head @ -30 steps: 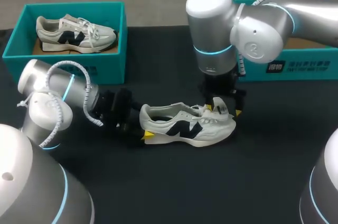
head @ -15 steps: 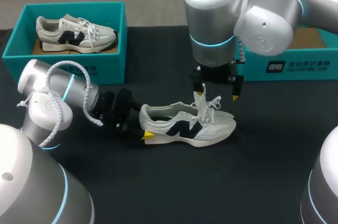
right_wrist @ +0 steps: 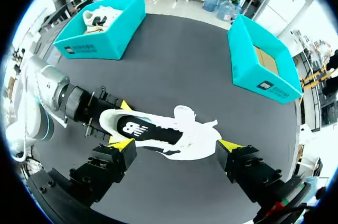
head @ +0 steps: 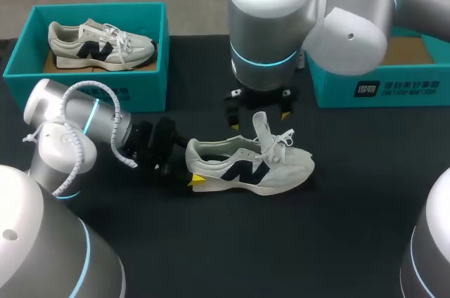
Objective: Take the shoe out of the shoebox, open the shoe tongue, remove and reinsert the insole, then place the shoe into the shoebox
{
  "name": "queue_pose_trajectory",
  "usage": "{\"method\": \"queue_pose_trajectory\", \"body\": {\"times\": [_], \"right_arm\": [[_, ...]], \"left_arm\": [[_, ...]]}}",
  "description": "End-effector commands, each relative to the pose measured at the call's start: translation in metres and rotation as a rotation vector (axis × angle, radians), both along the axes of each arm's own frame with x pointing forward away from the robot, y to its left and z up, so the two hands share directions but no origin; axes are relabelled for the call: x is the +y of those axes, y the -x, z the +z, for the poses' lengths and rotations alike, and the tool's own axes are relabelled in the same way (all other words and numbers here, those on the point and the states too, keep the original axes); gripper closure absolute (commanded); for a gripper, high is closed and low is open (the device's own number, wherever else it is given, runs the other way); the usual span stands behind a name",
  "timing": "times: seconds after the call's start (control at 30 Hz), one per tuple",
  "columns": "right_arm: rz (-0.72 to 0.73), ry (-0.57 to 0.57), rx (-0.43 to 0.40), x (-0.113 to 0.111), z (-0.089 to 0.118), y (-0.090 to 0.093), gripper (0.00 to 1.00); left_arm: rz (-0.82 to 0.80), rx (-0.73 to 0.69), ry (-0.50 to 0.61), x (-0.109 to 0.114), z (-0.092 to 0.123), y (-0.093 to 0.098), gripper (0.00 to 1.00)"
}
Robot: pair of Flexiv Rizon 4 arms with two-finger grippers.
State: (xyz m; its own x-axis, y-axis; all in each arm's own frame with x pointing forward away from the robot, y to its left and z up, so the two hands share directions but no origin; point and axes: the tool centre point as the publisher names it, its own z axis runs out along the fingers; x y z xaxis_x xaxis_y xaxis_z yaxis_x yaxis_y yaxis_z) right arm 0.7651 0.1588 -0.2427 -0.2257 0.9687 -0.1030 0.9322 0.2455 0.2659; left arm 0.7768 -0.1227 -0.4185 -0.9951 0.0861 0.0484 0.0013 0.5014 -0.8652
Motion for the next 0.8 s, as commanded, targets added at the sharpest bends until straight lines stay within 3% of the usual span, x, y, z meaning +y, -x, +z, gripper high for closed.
{"method": "queue_pose_trajectory", "body": {"times": [0.03, 0.53, 0.63, 0.8], "right_arm": [[0.381, -0.028, -0.01, -0.003, 0.003, 0.002, 0.0], [0.381, -0.028, -0.01, -0.003, 0.003, 0.002, 0.0], [0.573, 0.043, -0.013, 0.009, 0.006, 0.004, 0.0], [0.644, 0.11, -0.004, 0.014, 0.006, 0.002, 0.0]], "left_arm": [[-0.001, 0.0, -0.004, -0.001, -0.003, -0.001, 1.0], [-0.001, 0.0, -0.004, -0.001, -0.003, -0.001, 1.0], [-0.001, 0.0, -0.004, -0.001, -0.003, -0.001, 1.0], [-0.001, 0.0, -0.004, -0.001, -0.003, -0.001, 1.0]]}}
